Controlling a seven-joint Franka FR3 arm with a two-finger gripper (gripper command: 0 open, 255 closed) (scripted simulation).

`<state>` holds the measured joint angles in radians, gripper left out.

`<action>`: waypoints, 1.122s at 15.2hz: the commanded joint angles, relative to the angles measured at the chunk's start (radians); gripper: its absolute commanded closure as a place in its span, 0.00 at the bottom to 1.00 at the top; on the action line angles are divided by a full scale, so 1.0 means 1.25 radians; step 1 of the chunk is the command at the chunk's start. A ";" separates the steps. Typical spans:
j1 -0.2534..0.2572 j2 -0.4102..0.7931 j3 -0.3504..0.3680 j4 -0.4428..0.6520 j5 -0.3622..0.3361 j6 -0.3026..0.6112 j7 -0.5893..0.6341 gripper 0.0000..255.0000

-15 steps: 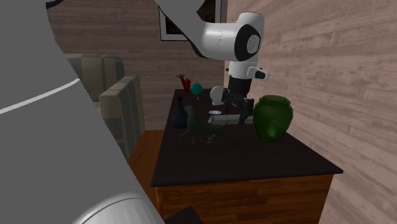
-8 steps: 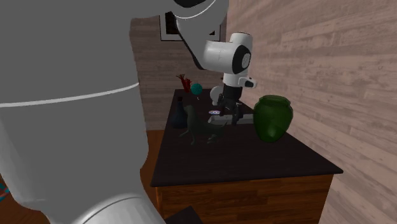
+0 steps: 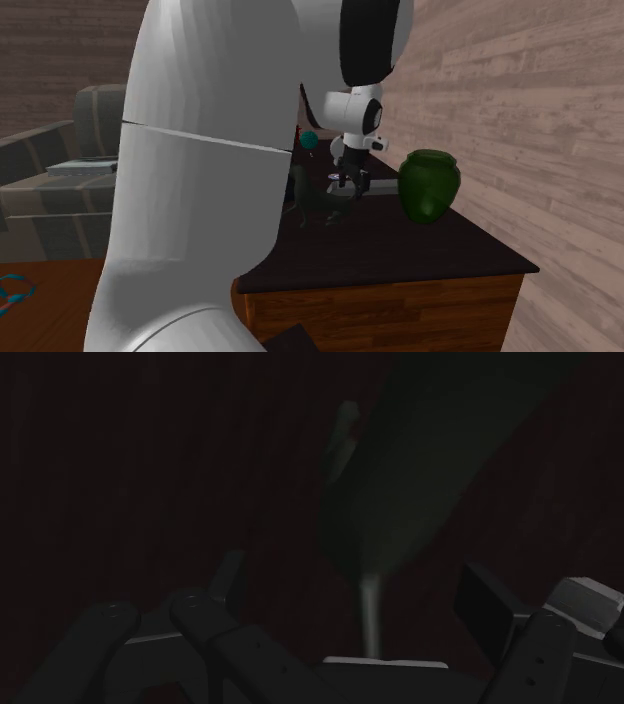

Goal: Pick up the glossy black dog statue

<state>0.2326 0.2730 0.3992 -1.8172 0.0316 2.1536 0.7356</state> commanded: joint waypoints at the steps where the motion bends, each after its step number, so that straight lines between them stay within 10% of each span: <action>1: 0.023 0.064 -0.001 0.064 -0.027 -0.002 0.030 0.00; 11: 0.034 0.110 -0.010 0.040 -0.043 0.066 0.036 0.00; 12: 0.034 0.109 -0.010 0.038 -0.043 0.066 0.036 1.00; 17: 0.034 0.108 -0.009 0.037 -0.043 0.067 0.036 1.00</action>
<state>0.2740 0.4066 0.3867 -1.7705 -0.0221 2.2377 0.7801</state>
